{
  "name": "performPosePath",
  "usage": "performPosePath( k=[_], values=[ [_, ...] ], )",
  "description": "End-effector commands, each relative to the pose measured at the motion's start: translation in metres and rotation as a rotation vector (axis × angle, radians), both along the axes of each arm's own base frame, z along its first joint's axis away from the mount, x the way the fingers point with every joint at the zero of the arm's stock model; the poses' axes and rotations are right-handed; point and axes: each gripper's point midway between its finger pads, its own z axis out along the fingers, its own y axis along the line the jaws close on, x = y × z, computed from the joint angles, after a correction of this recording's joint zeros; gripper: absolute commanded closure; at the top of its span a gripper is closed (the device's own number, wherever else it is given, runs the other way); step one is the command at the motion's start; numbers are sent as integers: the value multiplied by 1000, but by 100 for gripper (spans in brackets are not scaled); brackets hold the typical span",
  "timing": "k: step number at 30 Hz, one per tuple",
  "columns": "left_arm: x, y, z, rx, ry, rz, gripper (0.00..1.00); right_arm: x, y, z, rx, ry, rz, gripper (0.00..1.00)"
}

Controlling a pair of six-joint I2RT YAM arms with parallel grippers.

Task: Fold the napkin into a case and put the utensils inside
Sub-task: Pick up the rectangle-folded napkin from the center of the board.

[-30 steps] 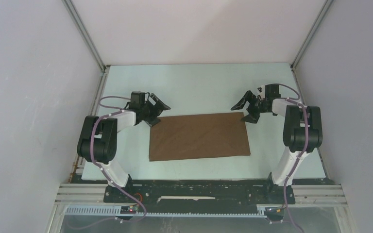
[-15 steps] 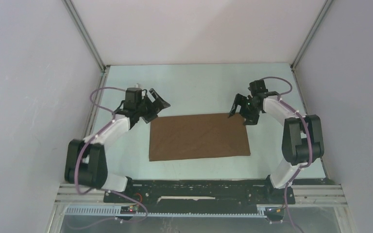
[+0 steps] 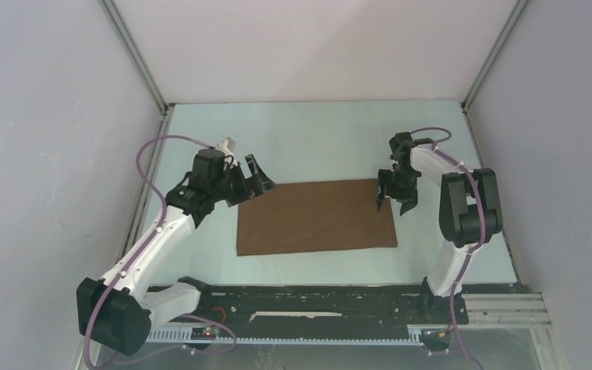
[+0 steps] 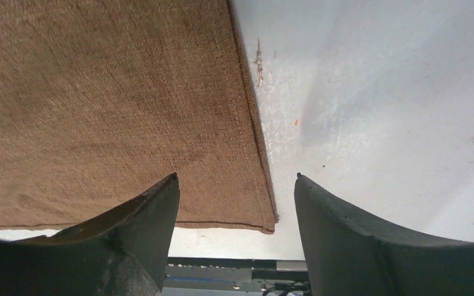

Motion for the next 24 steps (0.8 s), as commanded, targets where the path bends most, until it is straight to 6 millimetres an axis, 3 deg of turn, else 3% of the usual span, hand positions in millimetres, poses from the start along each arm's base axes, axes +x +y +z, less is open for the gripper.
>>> performPosePath(
  k=[1, 10, 15, 19, 24],
  values=[
    [-24, 1, 4, 12, -5, -77, 0, 4, 0, 5, 20, 1, 99, 27],
    [-35, -1, 16, -17, -45, -105, 0, -1, 9, -16, -2, 86, 129, 28],
    [-39, 0, 21, -29, -59, -104, 0, -2, 14, -26, 4, 116, 123, 37],
    [-41, 2, 31, -38, -91, -88, 0, 1, 13, -36, -10, 123, 123, 37],
    [-45, 6, 44, -41, -116, -75, 0, 10, 13, -42, -28, 89, 131, 62]
  ],
)
